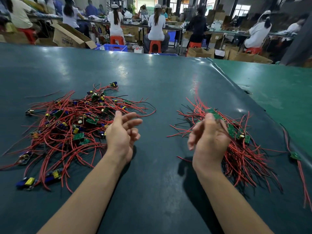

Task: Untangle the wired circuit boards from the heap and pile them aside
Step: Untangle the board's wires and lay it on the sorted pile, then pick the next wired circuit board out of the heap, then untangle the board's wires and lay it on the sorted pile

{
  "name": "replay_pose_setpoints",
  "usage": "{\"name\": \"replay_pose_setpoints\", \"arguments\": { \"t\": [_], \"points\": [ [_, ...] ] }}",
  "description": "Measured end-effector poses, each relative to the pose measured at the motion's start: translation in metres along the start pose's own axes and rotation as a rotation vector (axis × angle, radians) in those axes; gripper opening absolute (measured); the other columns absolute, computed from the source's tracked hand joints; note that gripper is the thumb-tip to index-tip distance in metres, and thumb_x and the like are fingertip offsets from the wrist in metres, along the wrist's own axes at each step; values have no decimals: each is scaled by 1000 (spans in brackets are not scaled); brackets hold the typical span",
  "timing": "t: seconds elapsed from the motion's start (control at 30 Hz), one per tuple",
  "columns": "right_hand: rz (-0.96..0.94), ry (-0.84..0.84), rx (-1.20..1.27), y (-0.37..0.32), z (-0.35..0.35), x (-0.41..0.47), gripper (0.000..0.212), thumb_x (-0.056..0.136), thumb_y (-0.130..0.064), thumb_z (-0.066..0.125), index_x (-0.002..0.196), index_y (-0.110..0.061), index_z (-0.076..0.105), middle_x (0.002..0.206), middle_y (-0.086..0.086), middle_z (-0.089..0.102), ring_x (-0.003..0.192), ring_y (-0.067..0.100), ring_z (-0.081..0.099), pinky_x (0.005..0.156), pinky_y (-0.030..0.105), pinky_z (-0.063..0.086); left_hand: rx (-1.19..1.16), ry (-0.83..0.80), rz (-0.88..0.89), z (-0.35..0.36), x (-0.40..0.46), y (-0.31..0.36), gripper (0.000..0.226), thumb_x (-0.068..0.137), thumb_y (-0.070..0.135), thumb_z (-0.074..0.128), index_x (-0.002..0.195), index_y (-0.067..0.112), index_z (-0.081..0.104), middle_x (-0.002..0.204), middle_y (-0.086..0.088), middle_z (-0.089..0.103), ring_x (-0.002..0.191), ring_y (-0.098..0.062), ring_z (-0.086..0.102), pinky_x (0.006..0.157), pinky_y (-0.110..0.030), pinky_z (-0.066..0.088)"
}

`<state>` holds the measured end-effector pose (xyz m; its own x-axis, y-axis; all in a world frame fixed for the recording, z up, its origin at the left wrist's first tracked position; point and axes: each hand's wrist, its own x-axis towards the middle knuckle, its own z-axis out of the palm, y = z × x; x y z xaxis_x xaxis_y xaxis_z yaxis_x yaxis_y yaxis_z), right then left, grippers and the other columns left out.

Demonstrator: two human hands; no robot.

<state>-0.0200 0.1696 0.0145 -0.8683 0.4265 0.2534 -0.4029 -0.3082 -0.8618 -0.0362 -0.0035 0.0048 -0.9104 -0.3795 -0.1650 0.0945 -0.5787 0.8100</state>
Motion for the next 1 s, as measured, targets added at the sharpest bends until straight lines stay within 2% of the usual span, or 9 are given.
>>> {"name": "replay_pose_setpoints", "arguments": {
  "t": [0.1, 0.23, 0.37, 0.47, 0.53, 0.6, 0.7, 0.9, 1.0],
  "points": [
    [218, 129, 183, -3, -6, 12, 26, 101, -34, 51, 82, -16, 54, 60, 0, 56, 34, 9, 41, 35, 16, 28, 86, -51, 52, 4, -4, -5, 49, 104, 42, 37, 84, 7, 65, 55, -4, 64, 33, -10, 38, 37, -17, 32],
    [329, 78, 250, 1, -6, 12, 40, 102, -34, 48, 72, -11, 61, 51, 1, 54, 32, 10, 39, 35, 14, 26, 248, -52, 214, 1, -2, -5, 45, 105, 34, 40, 78, 7, 64, 52, -3, 62, 33, -13, 40, 36, -18, 30],
    [311, -100, 4, 7, -1, 2, 39, 102, -27, 49, 68, -11, 62, 48, 1, 52, 30, 11, 36, 34, 13, 24, 976, 12, 786, -9, -7, -13, 25, 96, 28, 55, 80, 14, 68, 63, 9, 64, 63, -18, 58, 59, -28, 43],
    [296, -253, -252, 16, 1, -8, 35, 100, -25, 54, 68, -14, 63, 48, -1, 53, 32, 11, 38, 35, 13, 25, 1379, 176, 984, -15, -6, -7, 16, 89, 29, 59, 94, 17, 70, 90, 0, 67, 93, -30, 54, 77, -37, 39],
    [277, -329, -330, 20, 3, -12, 35, 100, -25, 55, 67, -14, 64, 49, 1, 53, 33, 12, 39, 34, 15, 26, 1525, 346, 905, -22, 1, 1, 23, 86, 27, 63, 106, 17, 67, 110, -9, 62, 110, -34, 47, 88, -43, 35],
    [264, -366, -365, 20, 4, -12, 35, 99, -25, 56, 67, -14, 64, 50, 2, 53, 34, 13, 39, 34, 17, 27, 1610, 455, 706, -33, 8, 10, 36, 86, 27, 62, 120, 15, 62, 126, -15, 54, 121, -37, 41, 98, -47, 32],
    [266, -389, -381, 20, 3, -11, 35, 99, -25, 56, 67, -14, 65, 51, 2, 54, 35, 13, 40, 35, 18, 29, 1750, 448, 497, -42, 13, 16, 40, 90, 30, 58, 124, 9, 60, 133, -17, 49, 124, -39, 41, 102, -48, 31],
    [276, -394, -396, 20, 1, -10, 35, 99, -25, 56, 68, -13, 65, 52, 2, 55, 36, 13, 42, 36, 18, 29, 1669, 449, 545, -45, 16, 20, 26, 88, 18, 61, 112, 12, 70, 119, -15, 58, 113, -39, 48, 96, -48, 35],
    [276, -400, -397, 20, 1, -11, 35, 99, -26, 56, 68, -13, 65, 52, 1, 55, 36, 12, 42, 36, 18, 30, 1598, 492, 636, -46, 16, 21, 21, 93, 22, 59, 105, 12, 73, 111, -14, 66, 109, -39, 51, 92, -48, 36]
  ]
}}
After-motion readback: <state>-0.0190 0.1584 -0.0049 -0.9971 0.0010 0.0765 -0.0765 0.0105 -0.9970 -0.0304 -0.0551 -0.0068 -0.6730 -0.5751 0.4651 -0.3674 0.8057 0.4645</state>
